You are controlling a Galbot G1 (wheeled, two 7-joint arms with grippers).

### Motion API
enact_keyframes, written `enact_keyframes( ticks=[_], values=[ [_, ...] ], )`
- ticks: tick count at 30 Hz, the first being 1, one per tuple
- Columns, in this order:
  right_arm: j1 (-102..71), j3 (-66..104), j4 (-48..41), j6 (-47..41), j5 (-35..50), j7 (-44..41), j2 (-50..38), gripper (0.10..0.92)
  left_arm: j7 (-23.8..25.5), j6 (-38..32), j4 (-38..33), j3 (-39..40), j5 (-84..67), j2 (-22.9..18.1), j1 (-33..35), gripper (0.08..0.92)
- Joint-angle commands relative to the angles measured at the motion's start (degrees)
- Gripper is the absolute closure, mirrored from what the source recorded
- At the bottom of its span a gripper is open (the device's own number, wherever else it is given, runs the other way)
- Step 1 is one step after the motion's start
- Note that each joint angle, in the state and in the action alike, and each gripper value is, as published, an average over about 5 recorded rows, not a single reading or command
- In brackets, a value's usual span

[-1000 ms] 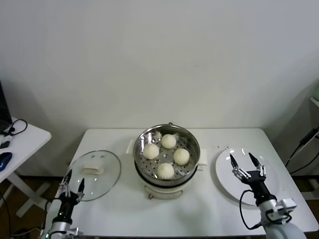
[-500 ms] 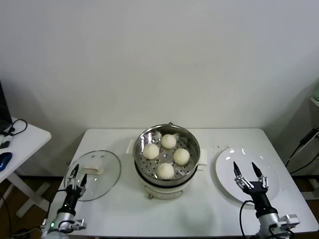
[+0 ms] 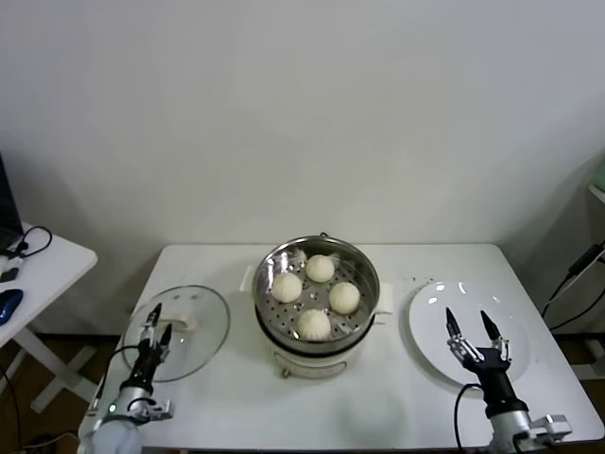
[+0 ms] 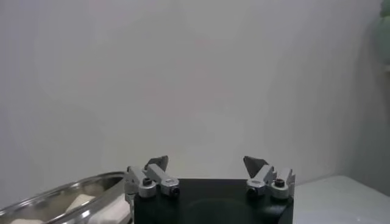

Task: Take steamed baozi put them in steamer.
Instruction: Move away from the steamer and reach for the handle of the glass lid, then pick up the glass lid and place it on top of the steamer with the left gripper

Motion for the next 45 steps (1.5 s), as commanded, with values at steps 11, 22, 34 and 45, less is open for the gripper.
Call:
enact_keyframes(
  ticks=[11,22,34,45],
  values=[
    [-0.1,0.2,0.2,0.3,1.2,0.6,0.8,0.203,-0.1,1.7,4.5,1.0,1.8,0.0,-4.7,0.216],
    [0.3,0.2,-0.2,0.2,1.0,0.8,0.9,0.203,-1.0,1.8,6.0,0.8,2.3,-0.7,-4.7,0.533],
    [0.3,0.3,0.0,0.2,0.7,0.9,1.0,0.203,-0.8,4.3,-0.7,0.8,-2.4,0.2,-2.3,0.852],
    [-0.1,-0.7,-0.5,-0.1,-2.5,0.6,0.4,0.203,14.4,15.5,-23.9,3.5,-13.3,7.9,4.8,0.862]
  ],
)
